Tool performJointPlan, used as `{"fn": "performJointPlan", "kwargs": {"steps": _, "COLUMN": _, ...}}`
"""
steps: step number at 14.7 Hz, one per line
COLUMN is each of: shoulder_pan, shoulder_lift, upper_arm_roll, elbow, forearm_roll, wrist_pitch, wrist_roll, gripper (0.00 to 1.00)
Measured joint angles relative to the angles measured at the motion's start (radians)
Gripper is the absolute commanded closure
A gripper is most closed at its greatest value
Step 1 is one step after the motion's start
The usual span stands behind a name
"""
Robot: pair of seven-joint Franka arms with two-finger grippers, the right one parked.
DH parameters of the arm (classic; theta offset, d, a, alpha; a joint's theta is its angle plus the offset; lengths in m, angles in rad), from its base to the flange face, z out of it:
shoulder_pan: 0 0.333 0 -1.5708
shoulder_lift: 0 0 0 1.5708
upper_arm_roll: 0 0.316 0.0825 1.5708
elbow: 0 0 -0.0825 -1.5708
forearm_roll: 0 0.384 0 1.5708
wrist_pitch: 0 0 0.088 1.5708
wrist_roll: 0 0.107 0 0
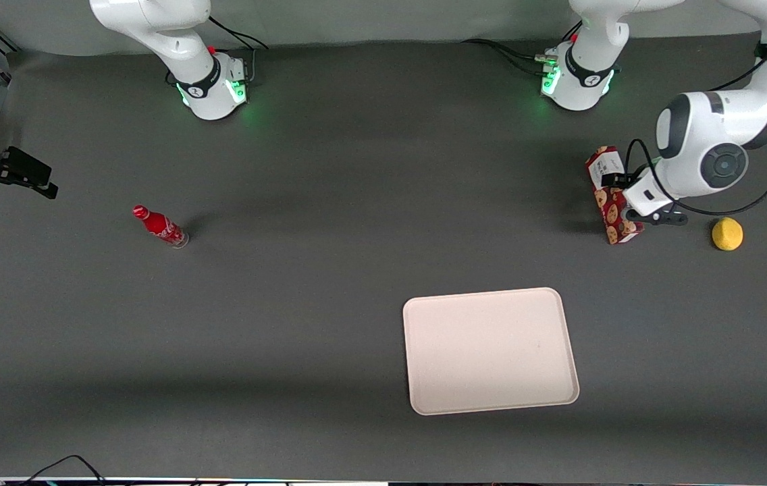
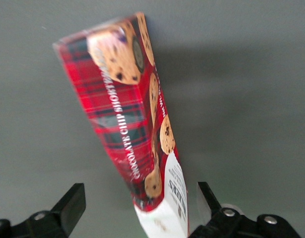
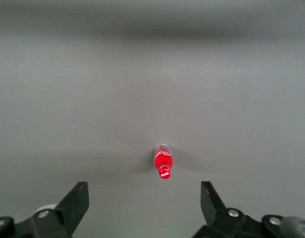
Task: Place red cookie box on tray
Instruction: 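Close the left gripper on the cookie box and lift it, then carry the held cookie box with the left gripper over the white tray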
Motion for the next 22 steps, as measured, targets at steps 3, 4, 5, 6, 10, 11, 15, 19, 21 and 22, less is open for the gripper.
{"fn": "performJointPlan", "kwargs": {"steps": 3, "shoulder_pan": 0.000, "shoulder_lift": 0.022, "upper_arm_roll": 0.010, "elbow": -0.065, "forearm_roll": 0.012, "wrist_pitch": 0.119, "wrist_roll": 0.000, "gripper": 1.00}}
{"fn": "performJointPlan", "kwargs": {"steps": 4, "shoulder_pan": 0.000, "shoulder_lift": 0.029, "upper_arm_roll": 0.015, "elbow": -0.075, "forearm_roll": 0.015, "wrist_pitch": 0.145, "wrist_roll": 0.000, "gripper": 1.00}}
{"fn": "performJointPlan", "kwargs": {"steps": 5, "shoulder_pan": 0.000, "shoulder_lift": 0.034, "upper_arm_roll": 0.020, "elbow": -0.079, "forearm_roll": 0.015, "wrist_pitch": 0.157, "wrist_roll": 0.000, "gripper": 1.00}}
{"fn": "performJointPlan", "kwargs": {"steps": 6, "shoulder_pan": 0.000, "shoulder_lift": 0.035, "upper_arm_roll": 0.025, "elbow": -0.079, "forearm_roll": 0.015, "wrist_pitch": 0.162, "wrist_roll": 0.000, "gripper": 1.00}}
{"fn": "performJointPlan", "kwargs": {"steps": 10, "shoulder_pan": 0.000, "shoulder_lift": 0.034, "upper_arm_roll": 0.048, "elbow": -0.064, "forearm_roll": 0.016, "wrist_pitch": 0.158, "wrist_roll": 0.002, "gripper": 1.00}}
{"fn": "performJointPlan", "kwargs": {"steps": 11, "shoulder_pan": 0.000, "shoulder_lift": 0.033, "upper_arm_roll": 0.051, "elbow": -0.045, "forearm_roll": 0.016, "wrist_pitch": 0.140, "wrist_roll": 0.002, "gripper": 1.00}}
{"fn": "performJointPlan", "kwargs": {"steps": 15, "shoulder_pan": 0.000, "shoulder_lift": 0.028, "upper_arm_roll": 0.050, "elbow": 0.164, "forearm_roll": 0.016, "wrist_pitch": -0.082, "wrist_roll": 0.002, "gripper": 1.00}}
{"fn": "performJointPlan", "kwargs": {"steps": 19, "shoulder_pan": -0.002, "shoulder_lift": 0.048, "upper_arm_roll": 0.018, "elbow": 0.533, "forearm_roll": -0.032, "wrist_pitch": -0.384, "wrist_roll": -0.001, "gripper": 1.00}}
{"fn": "performJointPlan", "kwargs": {"steps": 21, "shoulder_pan": -0.006, "shoulder_lift": 0.092, "upper_arm_roll": -0.007, "elbow": 0.698, "forearm_roll": -0.054, "wrist_pitch": -0.464, "wrist_roll": -0.043, "gripper": 1.00}}
{"fn": "performJointPlan", "kwargs": {"steps": 22, "shoulder_pan": -0.006, "shoulder_lift": 0.122, "upper_arm_roll": -0.028, "elbow": 0.765, "forearm_roll": -0.058, "wrist_pitch": -0.477, "wrist_roll": -0.077, "gripper": 1.00}}
